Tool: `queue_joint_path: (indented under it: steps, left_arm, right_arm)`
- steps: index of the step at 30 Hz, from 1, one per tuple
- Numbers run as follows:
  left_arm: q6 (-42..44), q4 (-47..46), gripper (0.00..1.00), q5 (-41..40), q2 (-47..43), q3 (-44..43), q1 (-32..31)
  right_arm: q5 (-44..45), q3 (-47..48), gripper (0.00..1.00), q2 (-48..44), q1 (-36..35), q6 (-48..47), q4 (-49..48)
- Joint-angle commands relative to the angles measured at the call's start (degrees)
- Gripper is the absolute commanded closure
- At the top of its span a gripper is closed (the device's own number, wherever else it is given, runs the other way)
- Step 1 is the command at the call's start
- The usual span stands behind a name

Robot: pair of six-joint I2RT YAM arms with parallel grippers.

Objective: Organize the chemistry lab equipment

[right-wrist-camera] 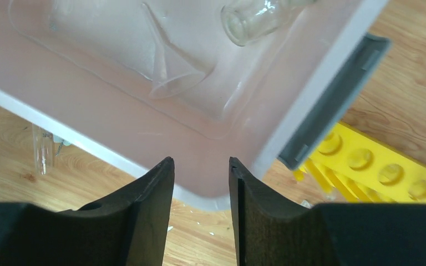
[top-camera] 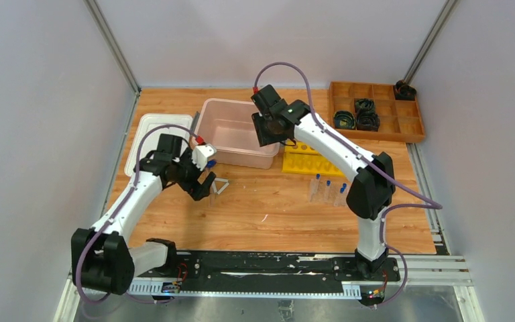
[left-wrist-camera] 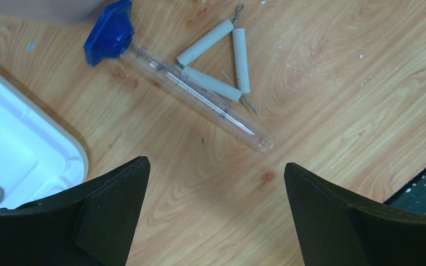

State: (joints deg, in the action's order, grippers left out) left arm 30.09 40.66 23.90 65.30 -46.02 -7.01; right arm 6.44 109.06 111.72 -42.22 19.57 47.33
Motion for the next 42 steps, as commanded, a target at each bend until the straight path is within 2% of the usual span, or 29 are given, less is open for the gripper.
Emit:
queue_joint_path:
  steps: [1, 10, 16, 25, 28, 38, 40, 42]
  left_arm:
    - [-1.34, -8.26, 0.03, -5.9, 2.96, 0.79, -4.14]
    - [-1.87, -14.98, 0.08, -10.47, 9.99, 3.51, -6.35]
    - [-1.73, -16.88, 0.13, -8.01, 12.91, 4.8, -6.44]
    - [-0.24, -16.47, 0.24, -3.48, 15.4, 5.81, -6.44]
    - [1.02, -15.29, 0.31, -4.63, 15.53, 5.71, -6.44]
    - [7.7, -7.56, 0.66, -7.85, 9.54, 5.68, -6.44]
    - [9.29, -5.29, 0.7, -9.1, 9.68, 5.68, -6.4]
    - [10.35, -4.07, 0.71, -10.25, 9.8, 5.77, -6.36]
  right_arm:
    - [4.42, -3.58, 0.54, -4.71, -0.35, 0.58, -1.01]
    - [6.29, -13.03, 0.55, -13.21, -0.44, 2.13, -5.73]
    - [6.59, -17.13, 0.59, -18.22, -1.27, 3.29, -8.96]
    - [7.29, -19.51, 0.66, -19.23, -3.33, 4.5, -9.38]
    - [7.58, -20.24, 0.7, -19.52, -4.02, 4.6, -9.63]
    - [8.09, -20.58, 0.78, -19.8, -4.2, 4.06, -9.89]
    - [8.38, -20.26, 0.79, -19.43, -4.2, 3.69, -9.9]
    - [8.5, -20.0, 0.79, -19.26, -4.2, 3.5, -9.89]
